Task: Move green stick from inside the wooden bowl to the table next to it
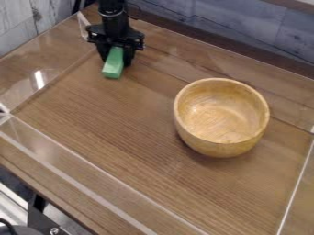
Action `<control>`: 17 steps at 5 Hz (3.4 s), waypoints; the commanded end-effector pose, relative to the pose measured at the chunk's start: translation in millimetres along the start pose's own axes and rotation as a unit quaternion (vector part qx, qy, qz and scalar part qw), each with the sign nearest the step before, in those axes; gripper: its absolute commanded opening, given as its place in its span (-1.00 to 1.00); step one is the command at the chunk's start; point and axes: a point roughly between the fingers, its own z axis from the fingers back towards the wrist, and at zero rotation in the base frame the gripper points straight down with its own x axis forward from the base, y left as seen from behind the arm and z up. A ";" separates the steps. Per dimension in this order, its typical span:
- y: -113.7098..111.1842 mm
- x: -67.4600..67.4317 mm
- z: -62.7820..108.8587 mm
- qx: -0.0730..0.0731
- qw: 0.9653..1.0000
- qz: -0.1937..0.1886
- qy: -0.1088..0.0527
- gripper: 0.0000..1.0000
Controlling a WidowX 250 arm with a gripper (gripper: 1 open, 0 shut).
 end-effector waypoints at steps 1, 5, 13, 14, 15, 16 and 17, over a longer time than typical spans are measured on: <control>-6.4 1.9 10.4 -0.003 1.000 0.001 -0.001 -1.00; -16.1 -2.4 32.7 -0.014 0.999 0.005 0.031 -1.00; -22.5 11.0 44.3 -0.027 0.999 0.018 0.032 -1.00; -20.2 10.3 39.0 -0.025 0.999 0.020 0.032 -1.00; -18.2 8.1 35.1 -0.023 0.999 0.022 0.034 -1.00; -16.9 4.8 32.9 -0.022 0.999 0.024 0.037 -1.00; -16.1 3.6 30.7 -0.021 0.999 0.026 0.040 -1.00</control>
